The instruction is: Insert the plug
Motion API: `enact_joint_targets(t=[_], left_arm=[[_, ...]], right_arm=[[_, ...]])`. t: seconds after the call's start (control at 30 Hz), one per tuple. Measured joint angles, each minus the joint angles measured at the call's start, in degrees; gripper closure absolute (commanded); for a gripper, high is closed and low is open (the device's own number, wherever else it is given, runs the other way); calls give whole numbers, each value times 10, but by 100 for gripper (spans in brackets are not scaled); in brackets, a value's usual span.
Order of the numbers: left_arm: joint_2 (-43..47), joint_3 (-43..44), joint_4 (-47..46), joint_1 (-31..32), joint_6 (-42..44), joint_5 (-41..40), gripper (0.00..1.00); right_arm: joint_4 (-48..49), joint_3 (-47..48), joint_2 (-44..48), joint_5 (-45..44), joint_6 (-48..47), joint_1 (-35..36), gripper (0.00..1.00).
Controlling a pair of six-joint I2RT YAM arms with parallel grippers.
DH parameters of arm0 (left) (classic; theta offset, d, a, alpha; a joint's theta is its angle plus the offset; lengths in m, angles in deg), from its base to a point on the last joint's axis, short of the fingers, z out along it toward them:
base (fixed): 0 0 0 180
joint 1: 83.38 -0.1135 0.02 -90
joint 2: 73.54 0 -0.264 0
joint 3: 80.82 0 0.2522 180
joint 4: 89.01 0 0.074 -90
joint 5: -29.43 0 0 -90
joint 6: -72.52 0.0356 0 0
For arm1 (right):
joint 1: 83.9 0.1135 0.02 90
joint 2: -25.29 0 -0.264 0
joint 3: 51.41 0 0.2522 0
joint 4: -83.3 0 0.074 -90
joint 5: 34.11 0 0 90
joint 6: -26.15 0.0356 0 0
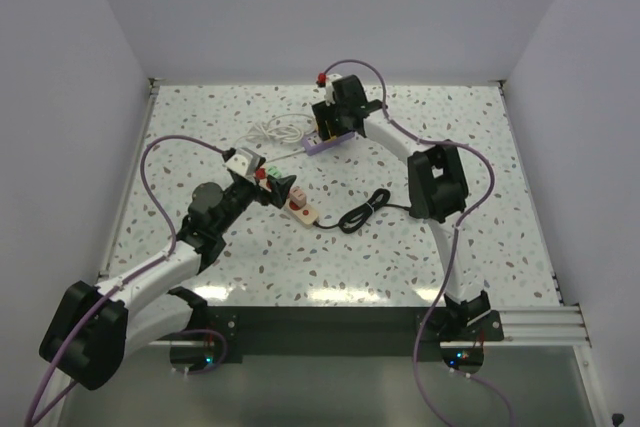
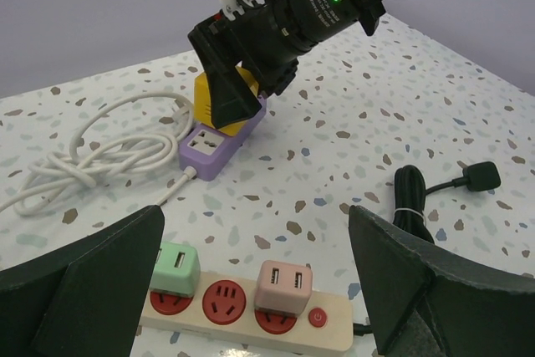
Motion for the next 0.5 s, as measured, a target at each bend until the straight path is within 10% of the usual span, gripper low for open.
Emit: enact_joint_targets(t=[0.5], left_arm=[[0,0,0,0,0,7,2]], right_arm=[[-143,178,-86,-2,-47,5,100]])
